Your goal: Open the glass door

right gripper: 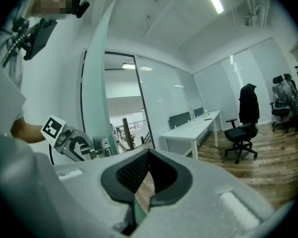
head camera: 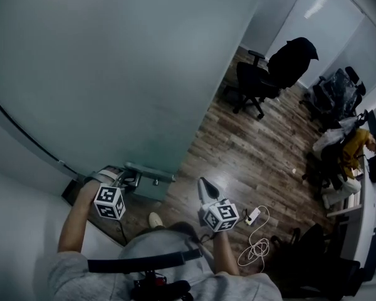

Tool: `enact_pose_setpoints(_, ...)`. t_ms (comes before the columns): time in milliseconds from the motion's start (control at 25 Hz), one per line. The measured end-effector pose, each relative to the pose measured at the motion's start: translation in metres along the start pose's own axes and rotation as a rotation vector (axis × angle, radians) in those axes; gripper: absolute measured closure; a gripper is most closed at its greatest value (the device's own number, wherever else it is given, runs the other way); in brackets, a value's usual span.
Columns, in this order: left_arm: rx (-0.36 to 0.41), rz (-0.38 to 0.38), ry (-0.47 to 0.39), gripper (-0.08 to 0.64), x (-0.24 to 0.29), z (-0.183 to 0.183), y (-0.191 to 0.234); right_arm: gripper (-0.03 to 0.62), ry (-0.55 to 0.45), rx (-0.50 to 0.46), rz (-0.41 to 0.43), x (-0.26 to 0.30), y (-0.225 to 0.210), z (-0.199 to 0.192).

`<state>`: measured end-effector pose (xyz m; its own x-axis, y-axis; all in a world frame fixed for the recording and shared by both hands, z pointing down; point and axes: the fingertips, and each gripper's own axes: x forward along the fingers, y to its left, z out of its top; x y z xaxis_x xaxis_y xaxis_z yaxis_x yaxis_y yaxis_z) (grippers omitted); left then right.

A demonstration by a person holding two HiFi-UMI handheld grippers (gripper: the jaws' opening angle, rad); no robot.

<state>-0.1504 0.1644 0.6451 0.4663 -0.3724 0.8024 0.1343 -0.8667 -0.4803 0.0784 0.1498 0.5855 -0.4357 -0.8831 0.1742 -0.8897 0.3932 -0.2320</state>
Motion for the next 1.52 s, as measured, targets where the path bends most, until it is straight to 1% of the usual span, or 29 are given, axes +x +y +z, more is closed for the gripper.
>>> enact_pose_setpoints(160, -0.004, 0.024, 0.034, 0.356, -0.014, -0.007, 0.007, 0.591, 0.001, 0.002, -0.001, 0.001, 0.000, 0.001)
enact_pose_setpoints(240, -0.014, 0.033, 0.050, 0.332, -0.020, -0.011, 0.008, 0.591, 0.005, 0.003, 0.003, 0.001, 0.002, -0.001)
enact_pose_setpoints(320, -0.029, 0.034, 0.061, 0.322, -0.024, -0.015, 0.006, 0.591, 0.008, 0.004, 0.010, 0.003, 0.005, -0.003)
enact_pose_setpoints(440, -0.073, 0.060, 0.045, 0.318, -0.032, -0.015, 0.005, 0.591, 0.011, 0.006, 0.020, 0.005, 0.008, -0.006)
enact_pose_setpoints(520, -0.116, 0.081, 0.014, 0.318, -0.039, -0.013, 0.006, 0.591, 0.012, 0.006, 0.024, 0.006, 0.010, -0.007)
enact_pose_setpoints(760, -0.305, 0.119, -0.137, 0.319, -0.058, -0.002, 0.011, 0.591, 0.014, 0.010, 0.031, 0.008, 0.012, -0.008)
enact_pose_setpoints(880, -0.405, 0.155, -0.232, 0.324, -0.065, 0.006, 0.019, 0.591, 0.017, 0.012, 0.031, 0.008, 0.013, -0.009)
enact_pose_setpoints(1000, -0.498, 0.229, -0.350, 0.339, -0.077, 0.015, 0.030, 0.591, 0.015, 0.011, 0.034, 0.007, 0.014, -0.008)
enact_pose_setpoints(1120, -0.574, 0.354, -0.472, 0.366, -0.092, 0.024, 0.047, 0.591, 0.011, 0.006, 0.036, 0.007, 0.016, -0.005)
enact_pose_setpoints(1200, -0.619, 0.429, -0.538, 0.376, -0.098, 0.027, 0.054, 0.591, 0.011, 0.003, 0.036, 0.008, 0.016, -0.006)
enact_pose_setpoints(1320, -0.686, 0.486, -0.623, 0.387, -0.107, 0.038, 0.060, 0.591, 0.013, 0.002, 0.037, 0.007, 0.018, -0.007)
enact_pose_setpoints(1440, -0.760, 0.542, -0.699, 0.415, -0.116, 0.045, 0.066, 0.591, 0.010, 0.001, 0.044, 0.007, 0.020, -0.006)
enact_pose_setpoints(1520, -0.811, 0.560, -0.727, 0.419, -0.118, 0.047, 0.066, 0.591, 0.003, -0.002, 0.053, 0.006, 0.025, -0.002)
